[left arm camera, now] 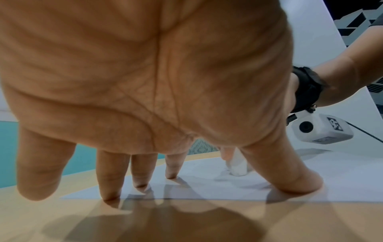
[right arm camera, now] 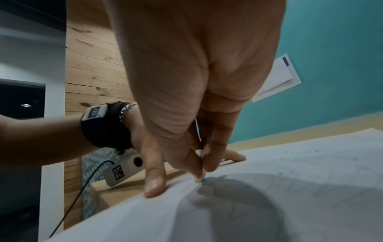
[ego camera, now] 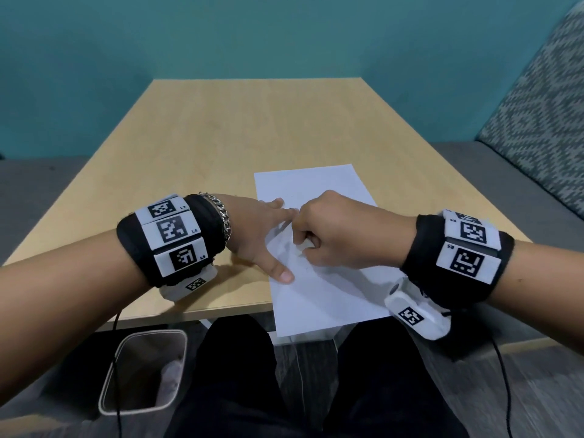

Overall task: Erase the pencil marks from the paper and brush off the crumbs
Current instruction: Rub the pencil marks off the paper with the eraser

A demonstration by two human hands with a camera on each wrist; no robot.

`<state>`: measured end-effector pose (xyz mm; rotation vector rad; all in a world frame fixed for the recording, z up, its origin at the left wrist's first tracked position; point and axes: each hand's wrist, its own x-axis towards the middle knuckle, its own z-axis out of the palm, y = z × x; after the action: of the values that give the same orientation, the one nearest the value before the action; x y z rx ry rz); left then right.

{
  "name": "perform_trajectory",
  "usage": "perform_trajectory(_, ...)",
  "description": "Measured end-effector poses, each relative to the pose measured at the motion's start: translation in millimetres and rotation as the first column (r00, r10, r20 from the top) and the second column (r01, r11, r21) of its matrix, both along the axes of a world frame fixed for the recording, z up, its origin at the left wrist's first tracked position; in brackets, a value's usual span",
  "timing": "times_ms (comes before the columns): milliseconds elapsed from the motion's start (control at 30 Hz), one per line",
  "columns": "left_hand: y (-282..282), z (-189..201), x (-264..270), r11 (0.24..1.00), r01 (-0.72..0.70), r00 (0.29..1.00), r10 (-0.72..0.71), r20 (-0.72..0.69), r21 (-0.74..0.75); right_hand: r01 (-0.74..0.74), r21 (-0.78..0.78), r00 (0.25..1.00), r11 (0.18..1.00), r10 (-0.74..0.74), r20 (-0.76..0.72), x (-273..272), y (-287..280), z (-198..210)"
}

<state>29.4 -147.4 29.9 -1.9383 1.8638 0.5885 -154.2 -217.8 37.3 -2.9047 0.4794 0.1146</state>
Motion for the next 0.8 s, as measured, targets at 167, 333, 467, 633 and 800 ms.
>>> perform_trajectory(167,-2.3,-0.9,0.5,1.0,-0.011,1.0,0.01,0.024,0.023,0.106,-0.03,0.994,0.994,-0.106,0.013,-2.6,-16.4,4.1)
perform_trajectory(333,-3.1,-2.5,1.4,1.0,-0.003,1.0,0.003,0.024,0.027,-0.006,-0.008,1.0,1.0,0.006,-0.011,-6.7,0.3,-0.3)
perform_trajectory(467,-3.4,-1.3,1.0,0.999,-0.008,0.999,0.007,0.037,0.035,0.075,-0.054,0.997,0.996,-0.076,-0.007,-3.6,-15.2,2.5)
perform_trajectory(633,-1.8,-2.0,0.9,0.999,-0.017,0.999,0.015,0.038,0.036,-0.023,-0.054,0.999,0.998,0.022,-0.028,-13.0,-6.0,0.8)
perform_trajectory(800,-5.4,-1.4,0.4,0.999,-0.015,0.998,0.012,0.055,0.045,0.022,-0.072,1.0,0.997,-0.023,-0.005,-13.0,-18.7,2.6)
